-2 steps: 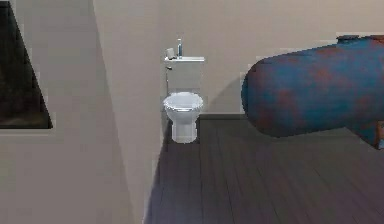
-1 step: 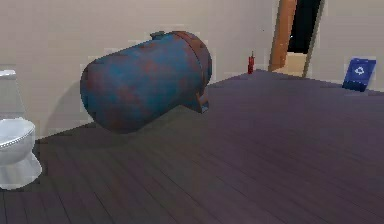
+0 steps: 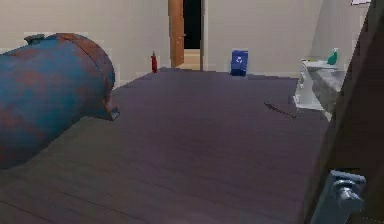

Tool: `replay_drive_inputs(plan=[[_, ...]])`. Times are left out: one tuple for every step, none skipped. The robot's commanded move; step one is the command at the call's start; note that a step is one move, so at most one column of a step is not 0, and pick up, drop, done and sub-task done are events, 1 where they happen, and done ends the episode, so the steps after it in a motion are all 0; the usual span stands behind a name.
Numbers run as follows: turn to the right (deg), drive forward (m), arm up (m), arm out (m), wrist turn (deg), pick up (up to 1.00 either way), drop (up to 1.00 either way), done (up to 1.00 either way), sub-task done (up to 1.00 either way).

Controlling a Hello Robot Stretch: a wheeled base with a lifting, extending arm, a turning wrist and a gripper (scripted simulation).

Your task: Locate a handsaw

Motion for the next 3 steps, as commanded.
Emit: replay_drive_inputs(plan=[[0.0, 0.2, 0.0, 0.0, 0.0, 0.0, 0.0, 0.0, 0.0], [0.0, 1.0, 0.0, 0.0, 0.0, 0.0, 0.0, 0.0, 0.0], [-3.0, 0.0, 0.0, 0.0, 0.0, 0.0, 0.0, 0.0, 0.0]])
